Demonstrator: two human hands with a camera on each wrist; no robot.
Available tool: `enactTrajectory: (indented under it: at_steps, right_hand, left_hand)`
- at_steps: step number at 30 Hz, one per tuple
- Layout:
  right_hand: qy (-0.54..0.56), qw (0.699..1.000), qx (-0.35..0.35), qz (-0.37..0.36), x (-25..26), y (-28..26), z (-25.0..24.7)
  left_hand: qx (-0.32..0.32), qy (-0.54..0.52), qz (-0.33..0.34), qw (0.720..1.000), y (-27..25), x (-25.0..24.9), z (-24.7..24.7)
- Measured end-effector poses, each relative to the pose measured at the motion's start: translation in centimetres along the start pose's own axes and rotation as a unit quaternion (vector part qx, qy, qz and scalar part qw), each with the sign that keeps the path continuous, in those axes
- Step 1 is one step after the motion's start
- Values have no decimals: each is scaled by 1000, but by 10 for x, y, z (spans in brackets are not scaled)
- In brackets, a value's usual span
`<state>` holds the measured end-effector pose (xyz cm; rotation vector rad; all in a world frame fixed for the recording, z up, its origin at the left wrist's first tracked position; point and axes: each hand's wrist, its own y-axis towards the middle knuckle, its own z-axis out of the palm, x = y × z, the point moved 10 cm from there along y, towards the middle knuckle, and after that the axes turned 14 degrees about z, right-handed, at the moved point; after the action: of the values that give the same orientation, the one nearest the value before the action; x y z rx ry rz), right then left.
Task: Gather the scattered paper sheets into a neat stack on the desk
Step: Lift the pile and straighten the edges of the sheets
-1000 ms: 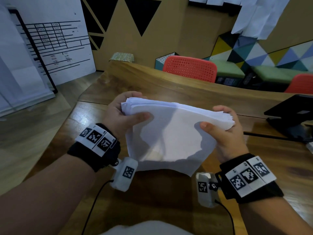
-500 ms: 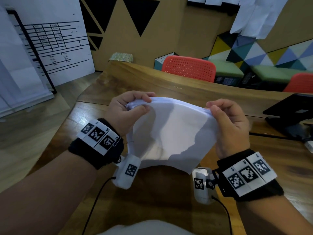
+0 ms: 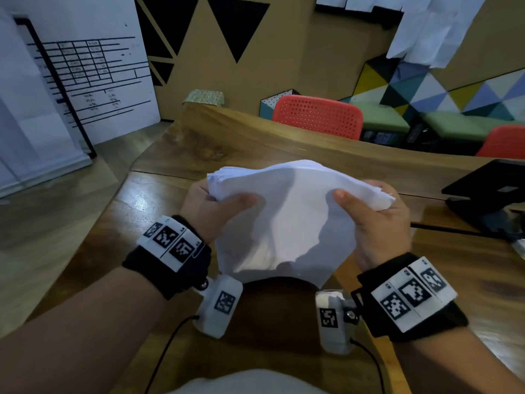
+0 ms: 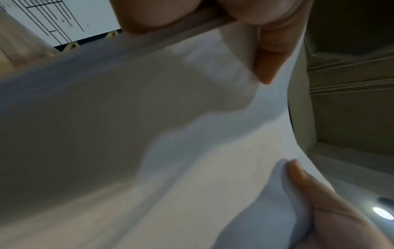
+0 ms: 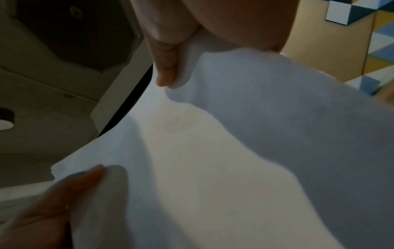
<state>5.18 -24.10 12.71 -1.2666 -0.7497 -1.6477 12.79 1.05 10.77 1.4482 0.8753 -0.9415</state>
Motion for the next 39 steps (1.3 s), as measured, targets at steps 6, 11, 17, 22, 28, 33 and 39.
enactTrajectory:
  at_steps: [6, 11, 17, 22, 28, 33, 39]
  right_hand:
    - [-99, 993, -36, 54, -7, 9, -5]
    - [-501, 839, -170, -130, 63, -10, 8]
    - [-556, 789, 47, -256, 55, -27, 69]
    - [-282, 948, 87, -121, 62, -9, 15]
    - [-103, 994, -7, 31, 9, 16, -44]
    - [-49, 996, -36, 61, -12, 14, -38]
    - [-41, 996, -51, 62, -34, 7, -40]
  left_hand:
    - [18, 12, -142, 990, -26, 37, 10]
    - [14, 94, -72, 993, -17, 9, 17]
    - [155, 162, 86, 971, -8, -46, 54]
    - [224, 261, -80, 935, -15, 26, 3]
    - [9, -55, -190, 980, -24, 78, -50]
    - [-14, -30, -87, 996, 0, 45, -44]
    - [-24, 34, -108, 993, -9, 45, -43]
